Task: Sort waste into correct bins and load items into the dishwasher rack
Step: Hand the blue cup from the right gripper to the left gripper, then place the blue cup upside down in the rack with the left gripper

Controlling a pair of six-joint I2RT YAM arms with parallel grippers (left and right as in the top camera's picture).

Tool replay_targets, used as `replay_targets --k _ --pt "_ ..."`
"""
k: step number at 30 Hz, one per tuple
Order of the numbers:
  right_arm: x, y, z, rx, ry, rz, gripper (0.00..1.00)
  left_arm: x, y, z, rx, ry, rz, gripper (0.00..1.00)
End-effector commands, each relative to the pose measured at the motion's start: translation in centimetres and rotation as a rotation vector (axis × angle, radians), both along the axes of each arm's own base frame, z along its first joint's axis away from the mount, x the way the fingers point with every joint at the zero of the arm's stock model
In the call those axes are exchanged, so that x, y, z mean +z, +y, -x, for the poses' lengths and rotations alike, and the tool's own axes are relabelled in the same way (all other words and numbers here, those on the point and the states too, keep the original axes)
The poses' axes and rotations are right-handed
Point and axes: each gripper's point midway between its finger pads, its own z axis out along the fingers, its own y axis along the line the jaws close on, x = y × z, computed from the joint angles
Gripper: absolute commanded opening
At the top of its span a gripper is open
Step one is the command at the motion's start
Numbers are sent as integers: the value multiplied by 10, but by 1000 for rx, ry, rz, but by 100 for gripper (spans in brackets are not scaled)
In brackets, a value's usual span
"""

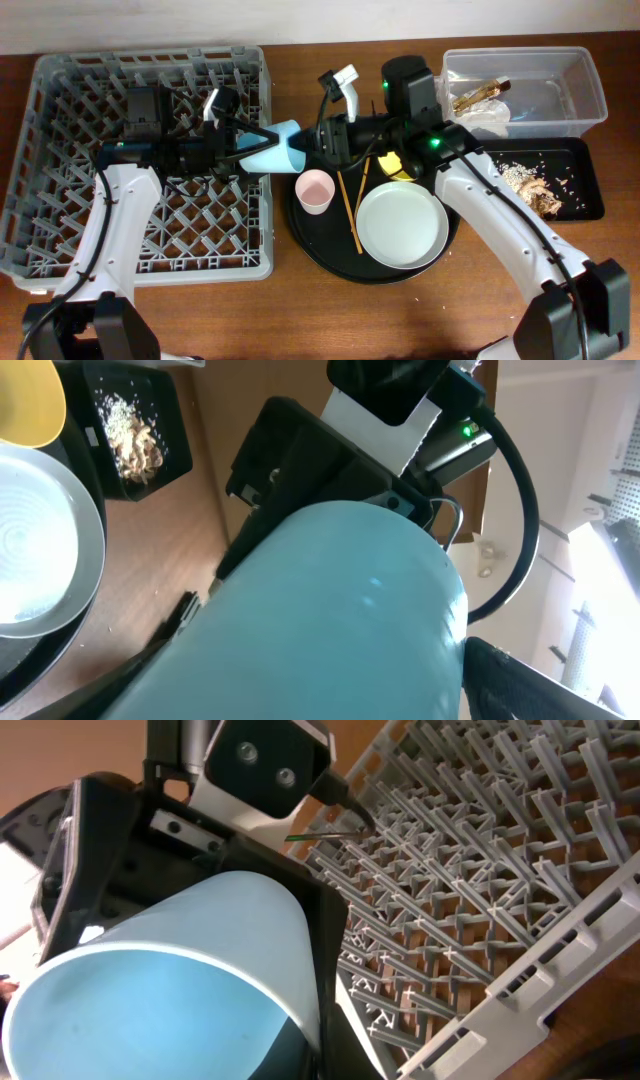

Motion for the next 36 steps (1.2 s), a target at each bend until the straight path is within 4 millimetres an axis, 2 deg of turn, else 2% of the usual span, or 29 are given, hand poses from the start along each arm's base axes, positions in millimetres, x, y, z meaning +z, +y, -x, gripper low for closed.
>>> replay_targets --k 1,3,6,10,11,12,13,14,16,20,22,24,25,26,30,32,33,34,36 --pt "-15 7 -10 -42 32 30 4 2 -4 1 -12 -6 1 89" --pt "-26 9 -14 -43 59 38 4 2 -4 1 -12 -5 1 76" --pt "-31 10 -17 -45 75 36 4 2 -4 2 -12 -3 1 66" --pt "-31 10 -17 -44 75 36 5 2 -4 2 -12 -3 1 62" --pt "-32 10 -16 -44 80 38 19 2 -3 1 -11 -3 1 62" --pt "-32 10 -16 -44 80 38 41 2 -3 1 -11 -3 1 61" --pt "-32 10 -16 -43 80 38 59 2 -3 1 -11 -3 1 59" --pt "-32 10 -16 -43 81 37 67 2 -3 1 -10 -4 1 56" --pt "-29 5 -16 -29 89 20 74 3 1 -2 2 -16 1 53" --pt "-22 -24 -26 -27 120 -28 82 2 26 -20 88 -82 -25 52" --pt "-28 -49 -38 -90 170 -18 86 -1 41 -31 146 -125 -56 48" --pt "-38 -72 -47 -158 231 7 97 -2 54 -43 205 -227 -109 47" --pt "-52 -93 -51 -216 276 49 98 -7 63 -52 267 -256 -183 47" --pt "-64 -107 -52 -258 308 93 98 -10 69 -58 316 -289 -254 47" --pt "-110 -143 -45 -408 422 311 98 -20 95 -65 512 -347 -593 47" --pt "-124 -154 -41 -459 453 402 98 -31 121 -55 629 -313 -846 47" --pt "-130 -159 -40 -481 463 439 98 -37 135 -44 676 -276 -971 47" --pt "-133 -162 -38 -491 472 459 98 -43 143 -30 691 -237 -1065 47" --pt "-138 -167 -35 -507 488 493 98 -53 144 -2 656 -173 -1180 47"
